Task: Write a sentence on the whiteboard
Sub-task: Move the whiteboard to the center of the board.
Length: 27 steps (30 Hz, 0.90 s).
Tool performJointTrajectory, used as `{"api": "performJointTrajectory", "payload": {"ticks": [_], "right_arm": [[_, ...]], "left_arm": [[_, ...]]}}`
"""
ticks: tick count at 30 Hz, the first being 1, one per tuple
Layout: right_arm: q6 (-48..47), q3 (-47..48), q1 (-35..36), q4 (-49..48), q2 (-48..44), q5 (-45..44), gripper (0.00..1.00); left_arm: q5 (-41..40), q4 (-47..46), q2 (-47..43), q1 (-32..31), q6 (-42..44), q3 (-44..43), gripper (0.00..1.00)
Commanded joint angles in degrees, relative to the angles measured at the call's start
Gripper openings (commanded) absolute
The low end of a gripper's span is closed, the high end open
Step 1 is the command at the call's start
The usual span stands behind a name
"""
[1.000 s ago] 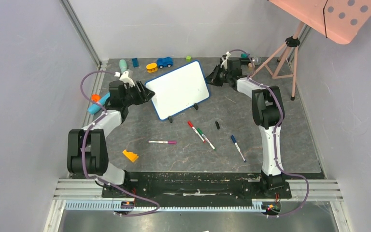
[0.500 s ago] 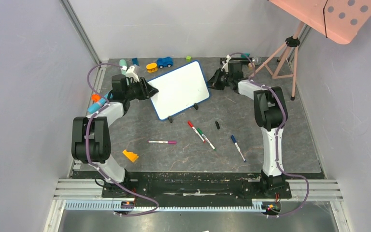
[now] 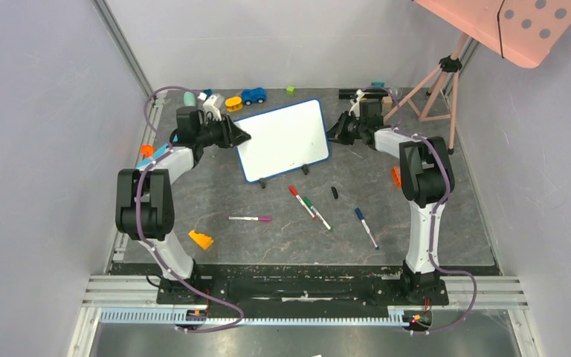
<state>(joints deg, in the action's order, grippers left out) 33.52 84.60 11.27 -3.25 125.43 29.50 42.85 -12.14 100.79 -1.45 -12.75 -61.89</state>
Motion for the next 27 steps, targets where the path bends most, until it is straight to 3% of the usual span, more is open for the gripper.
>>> {"api": "performJointTrajectory", "payload": {"ticks": [1, 13, 27], "right_arm": [[-0.6, -3.32, 0.89, -1.68, -6.59, 3.08, 0.0], [-2.48, -11.26, -4.52, -1.72, -13.21, 2.63, 0.0], [-3.99, -14.05, -1.97, 2.36, -16.75, -2.85, 0.0]], "left_arm": [[1.23, 2.65, 1.81, -5.14, 6.16, -2.23, 0.39], [-0.92, 2.12, 3.26, -12.32, 4.37, -3.21, 0.39], [-0.65, 1.42, 0.24, -8.83, 1.04, -1.93, 0.43]]}}
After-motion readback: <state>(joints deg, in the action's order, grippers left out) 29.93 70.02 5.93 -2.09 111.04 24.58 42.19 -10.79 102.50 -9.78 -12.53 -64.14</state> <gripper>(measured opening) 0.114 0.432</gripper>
